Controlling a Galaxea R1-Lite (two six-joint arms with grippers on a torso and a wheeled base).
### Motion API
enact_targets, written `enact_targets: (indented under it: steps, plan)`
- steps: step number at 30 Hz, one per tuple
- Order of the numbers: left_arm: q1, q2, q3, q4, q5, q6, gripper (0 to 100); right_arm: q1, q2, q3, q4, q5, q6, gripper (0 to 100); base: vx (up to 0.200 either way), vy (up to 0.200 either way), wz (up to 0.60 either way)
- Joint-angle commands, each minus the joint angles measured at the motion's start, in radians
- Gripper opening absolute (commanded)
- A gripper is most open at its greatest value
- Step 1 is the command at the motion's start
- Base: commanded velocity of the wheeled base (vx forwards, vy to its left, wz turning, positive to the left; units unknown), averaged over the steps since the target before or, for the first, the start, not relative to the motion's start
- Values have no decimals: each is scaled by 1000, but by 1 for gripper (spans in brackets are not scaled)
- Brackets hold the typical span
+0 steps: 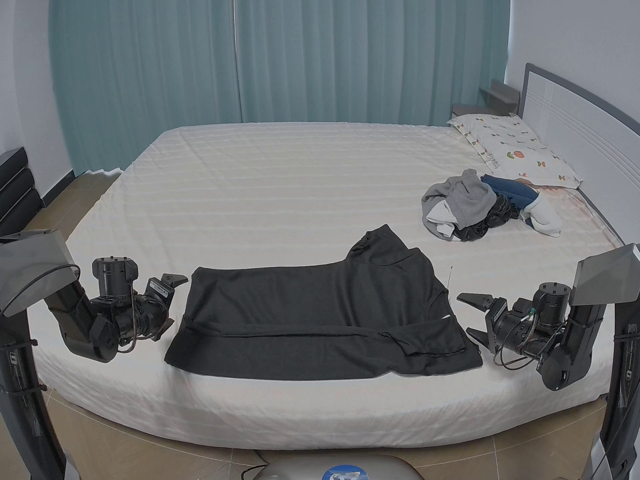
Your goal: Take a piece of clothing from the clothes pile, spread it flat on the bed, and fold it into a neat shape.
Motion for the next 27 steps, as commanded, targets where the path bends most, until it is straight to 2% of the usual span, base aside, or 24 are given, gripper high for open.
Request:
enact_targets:
  steps: [1, 16, 20, 22, 25, 27]
  plan:
    - [-14, -13, 18, 2, 0, 0, 100, 0, 11, 4, -10, 0, -1, 100, 0, 0, 0]
    - [-191, -45, 118, 5, 1, 11, 100, 3, 14, 6, -9, 2, -10, 100, 0, 0, 0]
    - [-226, 7, 113, 5, 15, 94, 100, 5, 20, 4, -10, 0, -11, 100, 0, 0, 0]
    - [-233, 21, 110, 8, 21, 106, 100, 6, 22, 4, -10, 0, -13, 100, 0, 0, 0]
    - [-253, 38, 104, 33, 58, 130, 100, 8, 24, 4, -10, 0, -18, 100, 0, 0, 0]
    - [-263, 47, 101, 68, 86, 181, 100, 9, 25, 4, -10, 0, -28, 100, 0, 0, 0]
